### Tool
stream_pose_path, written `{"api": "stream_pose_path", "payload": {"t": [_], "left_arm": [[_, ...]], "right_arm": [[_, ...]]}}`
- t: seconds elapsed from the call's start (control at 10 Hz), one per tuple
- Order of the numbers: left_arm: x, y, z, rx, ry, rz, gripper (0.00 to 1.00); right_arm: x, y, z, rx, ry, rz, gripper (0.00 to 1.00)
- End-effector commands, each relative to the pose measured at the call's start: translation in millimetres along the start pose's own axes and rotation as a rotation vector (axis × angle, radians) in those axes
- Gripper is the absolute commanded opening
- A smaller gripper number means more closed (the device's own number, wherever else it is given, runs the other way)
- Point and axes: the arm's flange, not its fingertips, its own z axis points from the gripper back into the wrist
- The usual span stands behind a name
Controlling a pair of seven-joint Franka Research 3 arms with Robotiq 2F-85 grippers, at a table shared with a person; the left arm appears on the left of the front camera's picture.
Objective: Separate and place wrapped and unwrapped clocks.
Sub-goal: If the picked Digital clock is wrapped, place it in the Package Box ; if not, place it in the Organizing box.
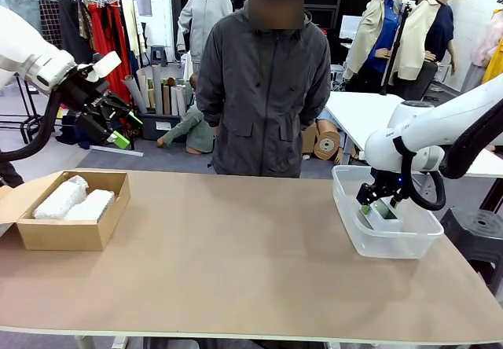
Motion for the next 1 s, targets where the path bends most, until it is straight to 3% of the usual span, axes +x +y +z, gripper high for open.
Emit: {"api": "stream_pose_path", "payload": {"t": [0.0,0.9], "left_arm": [[1,-1,2,-0.002,0.001,-0.004,1.00],[1,-1,2,-0.002,0.001,-0.004,1.00]], "right_arm": [[-3,4,11,-0.032,-0.007,-0.004,1.00],[1,4,22,-0.003,-0.029,0.008,1.00]]}}
